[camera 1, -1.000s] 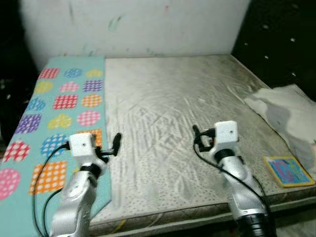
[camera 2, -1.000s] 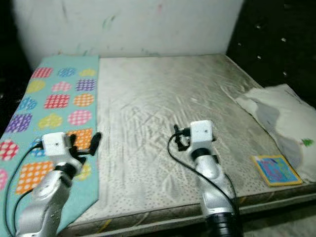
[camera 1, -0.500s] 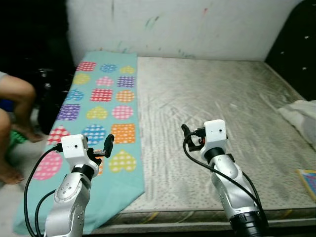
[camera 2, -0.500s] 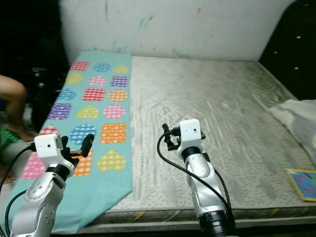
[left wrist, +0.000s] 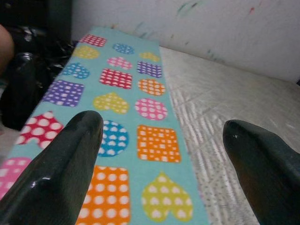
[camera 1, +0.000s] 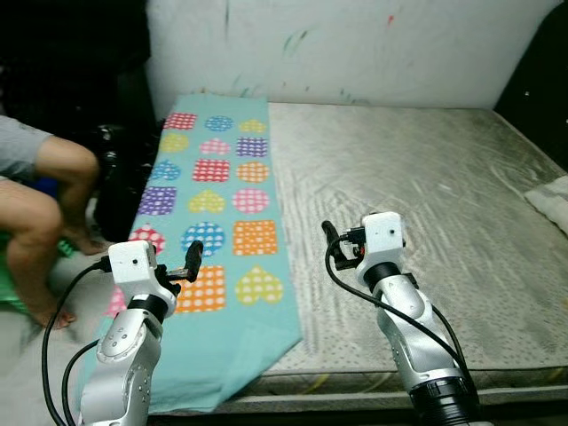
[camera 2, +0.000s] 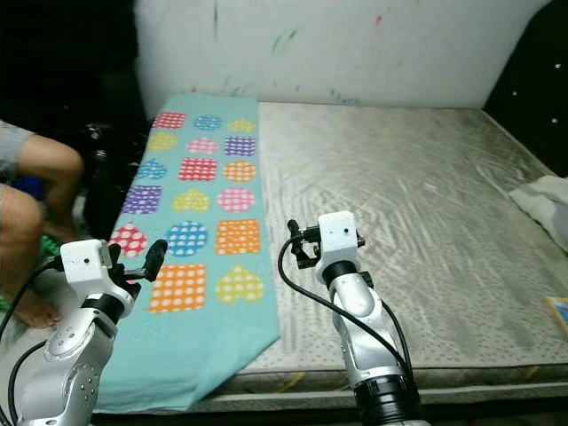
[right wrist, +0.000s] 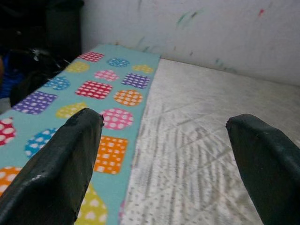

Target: Clean up the room

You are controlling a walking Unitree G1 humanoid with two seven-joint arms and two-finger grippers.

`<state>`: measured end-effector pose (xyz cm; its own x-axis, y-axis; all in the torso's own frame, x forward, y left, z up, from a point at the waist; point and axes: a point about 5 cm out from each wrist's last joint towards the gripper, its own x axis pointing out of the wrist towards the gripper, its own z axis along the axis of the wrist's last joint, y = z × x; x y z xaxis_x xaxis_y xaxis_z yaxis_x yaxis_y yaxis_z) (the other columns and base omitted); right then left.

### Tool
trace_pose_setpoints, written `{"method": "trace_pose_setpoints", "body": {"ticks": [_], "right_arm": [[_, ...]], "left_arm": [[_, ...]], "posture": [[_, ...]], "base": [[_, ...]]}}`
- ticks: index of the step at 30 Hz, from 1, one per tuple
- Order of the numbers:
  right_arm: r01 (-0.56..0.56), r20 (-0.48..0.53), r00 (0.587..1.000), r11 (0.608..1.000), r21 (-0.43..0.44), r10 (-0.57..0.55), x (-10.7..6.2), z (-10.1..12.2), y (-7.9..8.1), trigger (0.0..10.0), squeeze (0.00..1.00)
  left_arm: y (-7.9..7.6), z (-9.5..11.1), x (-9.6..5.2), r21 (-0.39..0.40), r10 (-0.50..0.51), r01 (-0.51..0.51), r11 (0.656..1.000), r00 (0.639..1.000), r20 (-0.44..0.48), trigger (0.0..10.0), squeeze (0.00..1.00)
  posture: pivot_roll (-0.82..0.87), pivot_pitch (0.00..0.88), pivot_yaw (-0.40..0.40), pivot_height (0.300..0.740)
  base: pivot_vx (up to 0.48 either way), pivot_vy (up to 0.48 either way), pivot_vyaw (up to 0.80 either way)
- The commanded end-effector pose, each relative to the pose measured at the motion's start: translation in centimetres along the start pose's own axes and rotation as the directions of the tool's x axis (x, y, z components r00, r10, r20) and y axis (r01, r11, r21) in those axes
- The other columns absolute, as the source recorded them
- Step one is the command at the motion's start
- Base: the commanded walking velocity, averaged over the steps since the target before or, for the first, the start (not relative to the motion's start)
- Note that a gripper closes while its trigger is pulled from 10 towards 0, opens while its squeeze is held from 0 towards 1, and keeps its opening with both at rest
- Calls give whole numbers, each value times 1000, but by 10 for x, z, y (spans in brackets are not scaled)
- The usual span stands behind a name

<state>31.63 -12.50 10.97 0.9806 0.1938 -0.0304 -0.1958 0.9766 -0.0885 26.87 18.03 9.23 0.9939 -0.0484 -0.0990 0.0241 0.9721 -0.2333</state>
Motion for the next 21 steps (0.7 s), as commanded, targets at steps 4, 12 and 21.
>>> {"method": "trace_pose_setpoints", "body": {"ticks": [4, 12, 21], "right_arm": [[30, -7, 1000, 1000, 3, -30, -1, -2, -11, 10000, 0], [14, -44, 999, 1000, 6, -14, -1, -6, -8, 10000, 0], [0, -35, 999, 998, -71, -2, 1, -6, -4, 10000, 0]], "left_arm": [[-8, -1, 3, -2, -15, 15, 1000, 1000, -4, 10000, 0], [-7, 1, 5, -2, -12, 12, 1000, 1000, 2, 10000, 0], [-6, 4, 5, -4, -1, 1, 1000, 1000, 27, 10000, 0]], "posture": [[-80, 4, -31, 740], [-82, 9, -28, 740], [-83, 14, -27, 740]], "base": [[0, 394, 0], [0, 393, 0], [0, 41, 0]]}}
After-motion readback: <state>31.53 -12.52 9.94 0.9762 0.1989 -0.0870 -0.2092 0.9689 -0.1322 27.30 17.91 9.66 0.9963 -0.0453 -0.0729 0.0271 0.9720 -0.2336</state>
